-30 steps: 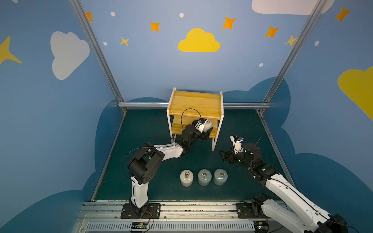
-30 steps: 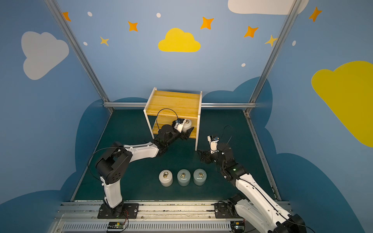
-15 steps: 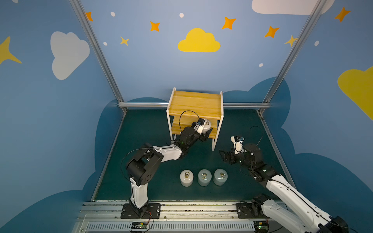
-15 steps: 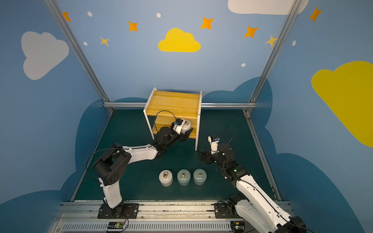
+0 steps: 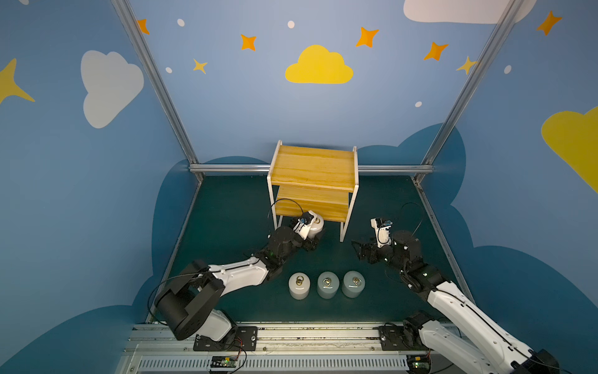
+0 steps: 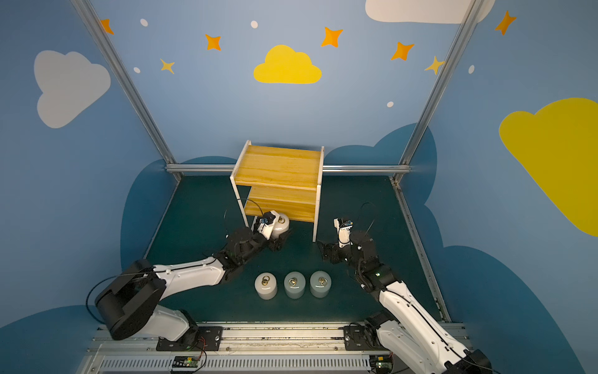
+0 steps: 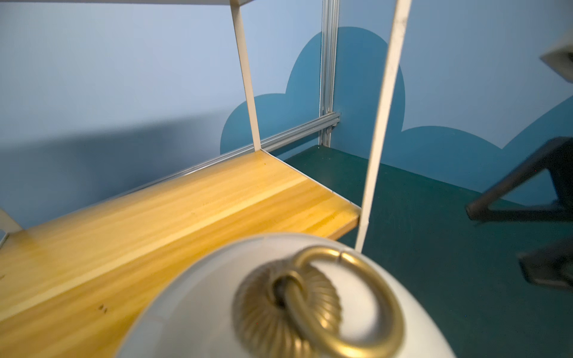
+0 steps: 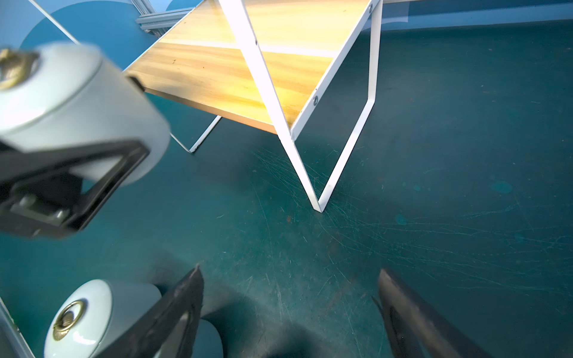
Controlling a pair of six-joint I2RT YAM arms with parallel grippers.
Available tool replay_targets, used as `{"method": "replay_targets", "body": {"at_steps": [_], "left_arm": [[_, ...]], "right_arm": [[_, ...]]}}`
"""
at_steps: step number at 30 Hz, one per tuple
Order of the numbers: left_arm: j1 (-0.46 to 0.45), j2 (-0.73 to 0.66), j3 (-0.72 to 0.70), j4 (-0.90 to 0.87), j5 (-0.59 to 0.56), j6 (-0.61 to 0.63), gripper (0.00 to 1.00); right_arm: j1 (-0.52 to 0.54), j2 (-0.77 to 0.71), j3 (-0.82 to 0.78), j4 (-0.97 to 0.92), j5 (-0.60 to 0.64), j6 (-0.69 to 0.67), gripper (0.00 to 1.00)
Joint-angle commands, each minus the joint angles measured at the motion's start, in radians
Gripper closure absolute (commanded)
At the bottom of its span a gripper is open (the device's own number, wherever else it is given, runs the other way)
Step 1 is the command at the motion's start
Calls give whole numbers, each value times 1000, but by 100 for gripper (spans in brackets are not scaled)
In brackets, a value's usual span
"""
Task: Remove the tea canisters from the shelf
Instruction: Place the tea canister at the center of the board.
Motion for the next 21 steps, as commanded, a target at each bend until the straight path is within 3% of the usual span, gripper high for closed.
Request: {"method": "replay_targets", "body": {"at_steps": [1, 9, 21], "left_arm": [[-23, -100, -78, 35, -55, -6, 50], [-53, -241, -311, 31, -155, -87, 51], [-54, -392, -390, -120, -286, -96, 51]], "right_arm": [[-5, -9, -14, 0, -15, -10, 11], [-6, -28, -12, -21, -20, -15, 10], [-5, -22, -14, -14, -18, -12, 10]]}}
